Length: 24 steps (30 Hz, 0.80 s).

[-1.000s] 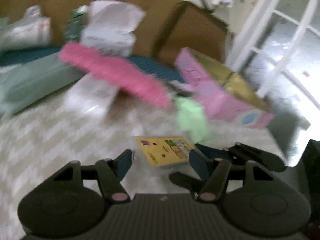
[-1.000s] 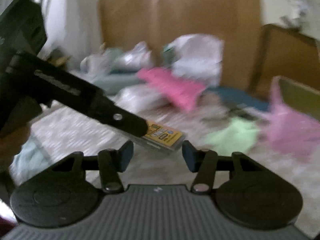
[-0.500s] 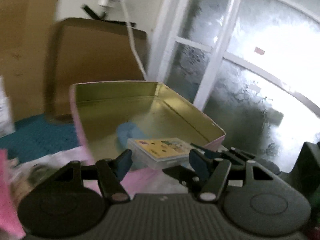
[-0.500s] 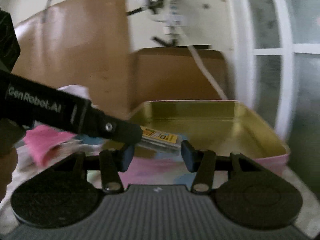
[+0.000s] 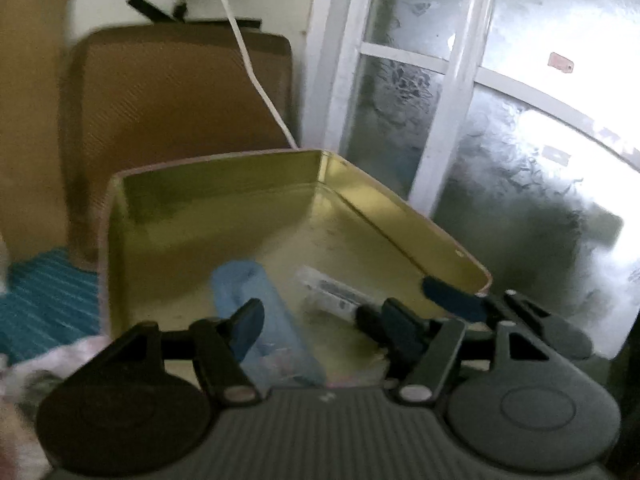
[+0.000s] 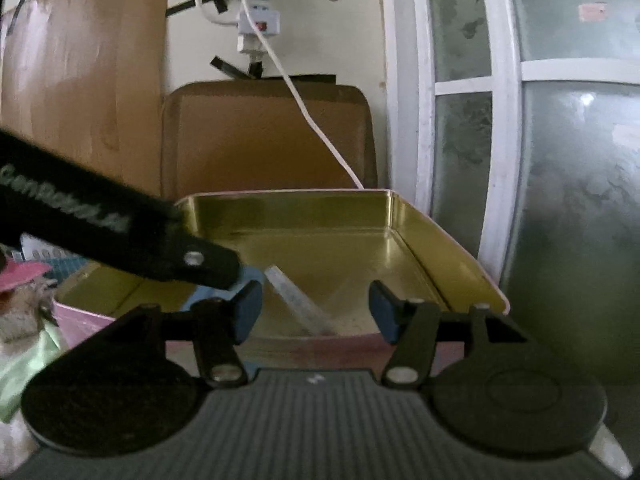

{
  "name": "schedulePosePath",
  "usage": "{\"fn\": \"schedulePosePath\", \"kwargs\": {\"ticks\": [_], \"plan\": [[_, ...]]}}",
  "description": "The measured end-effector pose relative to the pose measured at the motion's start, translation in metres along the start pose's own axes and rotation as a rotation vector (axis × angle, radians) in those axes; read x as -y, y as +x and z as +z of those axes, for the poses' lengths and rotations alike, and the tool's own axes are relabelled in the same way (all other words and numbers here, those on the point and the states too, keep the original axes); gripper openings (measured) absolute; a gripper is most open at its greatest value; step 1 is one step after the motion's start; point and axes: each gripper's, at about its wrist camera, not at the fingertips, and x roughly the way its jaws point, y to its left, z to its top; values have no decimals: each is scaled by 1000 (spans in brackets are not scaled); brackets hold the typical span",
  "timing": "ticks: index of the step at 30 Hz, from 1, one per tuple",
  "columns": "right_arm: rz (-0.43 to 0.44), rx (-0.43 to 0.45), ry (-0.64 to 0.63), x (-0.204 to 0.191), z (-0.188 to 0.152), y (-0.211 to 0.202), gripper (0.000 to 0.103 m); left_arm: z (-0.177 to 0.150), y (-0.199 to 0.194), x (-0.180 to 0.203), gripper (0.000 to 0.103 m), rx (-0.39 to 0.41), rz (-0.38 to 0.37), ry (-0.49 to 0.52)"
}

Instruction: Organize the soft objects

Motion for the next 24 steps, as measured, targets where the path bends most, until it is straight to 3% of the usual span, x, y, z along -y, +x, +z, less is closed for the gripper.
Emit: {"fn": "schedulePosePath", "kwargs": {"ticks": [10,17,24], "plan": [[91,28,126,-35,-12,-50,62,-47,-72,-35,73,27,228,57],[216,-72,177,-88,-31,-64,62,-99,-126,-74,74,18,327,-26],[319,-135,85,-151,-39,-72,64,-149,-170,-125,74,18,435,-125]]}}
